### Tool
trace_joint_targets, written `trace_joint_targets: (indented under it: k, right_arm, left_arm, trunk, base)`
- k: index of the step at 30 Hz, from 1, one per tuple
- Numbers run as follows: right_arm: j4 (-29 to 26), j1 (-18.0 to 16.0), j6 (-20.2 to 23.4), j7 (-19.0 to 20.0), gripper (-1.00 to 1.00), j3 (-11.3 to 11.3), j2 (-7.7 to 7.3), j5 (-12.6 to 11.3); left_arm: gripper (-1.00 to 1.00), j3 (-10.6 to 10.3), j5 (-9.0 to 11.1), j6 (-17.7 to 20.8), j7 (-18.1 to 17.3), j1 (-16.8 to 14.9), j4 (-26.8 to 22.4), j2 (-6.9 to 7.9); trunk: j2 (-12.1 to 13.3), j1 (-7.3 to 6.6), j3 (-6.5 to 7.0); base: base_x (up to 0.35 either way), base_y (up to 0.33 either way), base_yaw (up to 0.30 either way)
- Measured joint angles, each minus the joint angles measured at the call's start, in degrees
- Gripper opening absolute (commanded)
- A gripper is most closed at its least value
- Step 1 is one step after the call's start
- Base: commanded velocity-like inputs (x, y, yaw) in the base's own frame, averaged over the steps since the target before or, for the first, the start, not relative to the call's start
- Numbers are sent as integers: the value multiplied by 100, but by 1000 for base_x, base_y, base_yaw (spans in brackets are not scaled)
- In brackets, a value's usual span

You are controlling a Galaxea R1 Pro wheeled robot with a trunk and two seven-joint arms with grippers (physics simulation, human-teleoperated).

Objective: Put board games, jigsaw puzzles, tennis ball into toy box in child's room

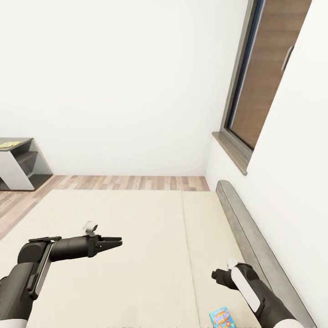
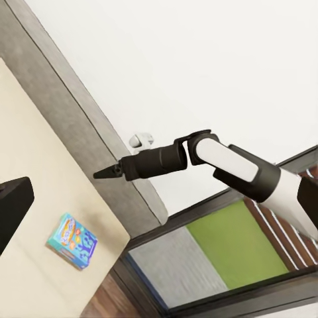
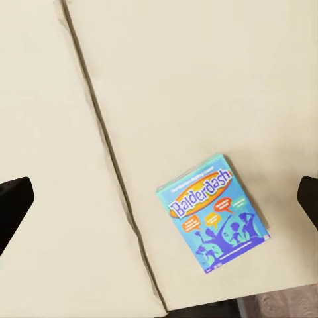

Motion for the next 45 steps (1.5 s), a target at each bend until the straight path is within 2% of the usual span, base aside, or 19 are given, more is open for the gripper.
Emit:
trace_joint_targets:
  k: [3, 8, 13, 23, 45]
  right_arm:
    - [12, -65, 12, 1, 100, 11, 34, 77]
    - [15, -122, 31, 7, 100, -3, 71, 418]
    - [-9, -139, 42, 2, 100, -12, 93, 519]
    - [12, -143, 155, -2, 100, -9, 91, 539]
    - [435, -135, 57, 7, 100, -4, 94, 565]
  left_arm:
    - [100, 17, -12, 0, 1, 0, 0, 7]
    - [100, 53, -28, -6, 2, 0, 7, 38]
    - [100, 60, -24, -6, 1, 0, 9, 41]
    - [100, 63, -25, -7, 1, 0, 7, 41]
    - [100, 45, 19, -6, -1, 0, -2, 42]
  trunk:
    - [0, 0, -28]
    - [0, 0, -75]
    - [0, 0, -122]
    - [0, 0, -215]
    - [-1, 0, -421]
  base:
    - [0, 0, 0]
    - [0, 0, 0]
    - [0, 0, 0]
    - [0, 0, 0]
    - [0, 0, 0]
